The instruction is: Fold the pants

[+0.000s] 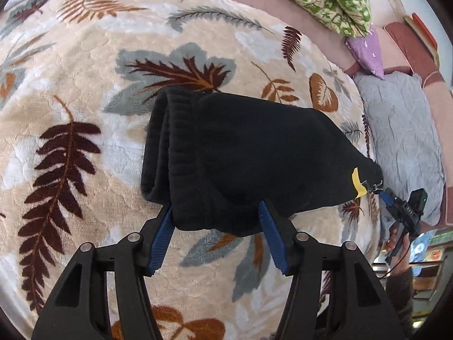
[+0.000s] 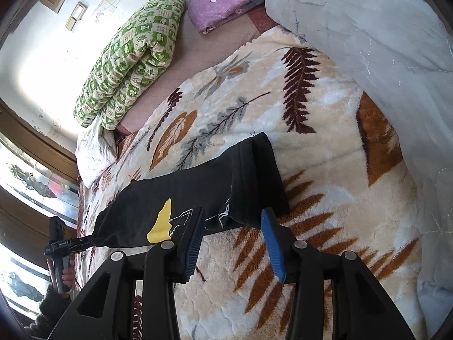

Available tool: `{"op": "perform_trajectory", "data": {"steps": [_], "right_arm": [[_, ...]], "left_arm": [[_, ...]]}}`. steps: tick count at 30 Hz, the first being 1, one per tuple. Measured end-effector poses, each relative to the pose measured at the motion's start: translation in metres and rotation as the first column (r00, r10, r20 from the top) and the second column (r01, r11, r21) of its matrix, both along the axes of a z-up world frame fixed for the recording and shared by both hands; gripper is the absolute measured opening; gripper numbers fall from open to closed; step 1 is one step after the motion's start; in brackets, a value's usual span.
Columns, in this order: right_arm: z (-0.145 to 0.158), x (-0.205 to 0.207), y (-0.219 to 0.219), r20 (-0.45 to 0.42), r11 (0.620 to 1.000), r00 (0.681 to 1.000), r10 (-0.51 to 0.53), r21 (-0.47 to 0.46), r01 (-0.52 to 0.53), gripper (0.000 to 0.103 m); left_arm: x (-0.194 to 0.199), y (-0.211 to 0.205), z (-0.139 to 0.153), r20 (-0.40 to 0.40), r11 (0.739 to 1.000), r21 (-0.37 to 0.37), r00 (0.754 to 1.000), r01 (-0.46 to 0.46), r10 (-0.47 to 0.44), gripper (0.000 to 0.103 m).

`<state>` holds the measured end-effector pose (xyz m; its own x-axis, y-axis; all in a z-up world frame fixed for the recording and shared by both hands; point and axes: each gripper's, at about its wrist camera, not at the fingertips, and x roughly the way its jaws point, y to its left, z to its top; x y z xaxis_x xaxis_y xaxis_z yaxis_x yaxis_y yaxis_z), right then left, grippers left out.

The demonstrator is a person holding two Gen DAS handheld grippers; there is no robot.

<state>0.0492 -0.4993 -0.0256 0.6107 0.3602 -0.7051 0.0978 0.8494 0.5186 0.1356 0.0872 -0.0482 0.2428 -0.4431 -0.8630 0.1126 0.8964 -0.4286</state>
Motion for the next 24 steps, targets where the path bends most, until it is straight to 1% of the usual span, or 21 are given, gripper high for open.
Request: {"op": "perform_trajectory", "data": {"steps": [1, 3, 7, 10, 11, 12, 13, 14, 15, 16, 17, 18, 19, 20, 21, 22, 24], "right_arm": [[0.0, 0.0, -0.001, 0.001, 1.0, 1.0, -0.002, -0.001, 0.002, 0.044], [-0.002, -0.001, -0.005, 0.0, 1.0, 1.0, -0.011, 0.003, 0.011, 0.045], [-0.006, 0.0, -0.007, 0.006, 1.0, 1.0, -0.006, 0.006, 0.006, 0.045], [-0.007, 0.003, -0.005, 0.026, 1.0, 1.0, 0.0, -0.02, 0.001, 0.045], [-0.008, 0.004, -0.004, 0.03, 0.999, 1.0, 0.005, -0.035, -0.004, 0.041], [-0.008, 0.006, -0.001, 0.027, 0.999, 0.999, 0.023, -0.047, -0.022, 0.027], [-0.009, 0.01, 0.004, 0.012, 0.995, 0.998, 0.057, -0.087, -0.056, 0.016], [-0.009, 0.013, 0.01, -0.011, 0.987, 0.997, 0.077, -0.139, -0.078, 0.014], [-0.008, 0.017, 0.016, -0.027, 0.978, 0.995, 0.1, -0.18, -0.103, 0.01], [-0.004, 0.02, 0.018, -0.031, 0.969, 0.993, 0.114, -0.217, -0.118, 0.008], [0.004, 0.025, 0.019, -0.023, 0.96, 0.994, 0.109, -0.257, -0.111, 0.008], [0.017, 0.031, 0.017, 0.003, 0.956, 0.995, 0.102, -0.277, -0.097, 0.008], [0.034, 0.037, 0.016, 0.045, 0.961, 0.993, 0.107, -0.262, -0.092, 0.008], [0.052, 0.042, 0.015, 0.091, 0.96, 0.99, 0.11, -0.268, -0.082, 0.008], [0.064, 0.047, 0.018, 0.114, 0.952, 0.986, 0.12, -0.293, -0.082, 0.008], [0.071, 0.052, 0.02, 0.117, 0.943, 0.983, 0.143, -0.316, -0.099, 0.008], [0.068, 0.056, 0.023, 0.081, 0.931, 0.983, 0.162, -0.344, -0.125, 0.008]], "left_arm": [[-0.002, -0.001, 0.0, 0.011, 1.0, 0.004, 1.0, -0.004, 0.004, 0.058], [-0.003, 0.0, 0.0, 0.021, 1.0, 0.003, 1.0, -0.013, 0.013, 0.053], [-0.001, 0.005, -0.002, 0.008, 0.999, -0.001, 0.999, -0.045, 0.045, 0.046], [0.001, 0.009, -0.003, -0.011, 0.996, -0.032, 0.997, -0.079, 0.079, 0.045], [0.002, 0.01, -0.004, -0.019, 0.996, -0.036, 0.996, -0.087, 0.086, 0.044], [0.002, 0.011, -0.005, -0.026, 0.995, -0.041, 0.995, -0.092, 0.091, 0.044], [0.003, 0.011, -0.006, -0.031, 0.994, -0.041, 0.995, -0.1, 0.099, 0.044], [0.004, 0.012, -0.006, -0.036, 0.993, -0.04, 0.994, -0.107, 0.105, 0.042], [0.005, 0.012, -0.007, -0.039, 0.993, -0.043, 0.993, -0.114, 0.112, 0.041], [0.006, 0.013, -0.006, -0.039, 0.991, -0.045, 0.992, -0.123, 0.122, 0.041], [0.007, 0.013, -0.006, -0.038, 0.991, -0.042, 0.991, -0.129, 0.127, 0.041], [0.007, 0.012, -0.006, -0.036, 0.991, -0.04, 0.991, -0.13, 0.129, 0.04], [0.006, 0.012, -0.006, -0.033, 0.991, -0.03, 0.991, -0.129, 0.128, 0.04], [0.006, 0.01, -0.006, -0.029, 0.992, -0.02, 0.992, -0.125, 0.125, 0.04], [0.006, 0.01, -0.006, -0.027, 0.993, -0.016, 0.992, -0.121, 0.12, 0.04], [0.005, 0.009, -0.006, -0.024, 0.993, -0.007, 0.993, -0.118, 0.118, 0.04], [0.005, 0.006, -0.008, -0.021, 0.995, 0.012, 0.995, -0.101, 0.102, 0.04]]}}
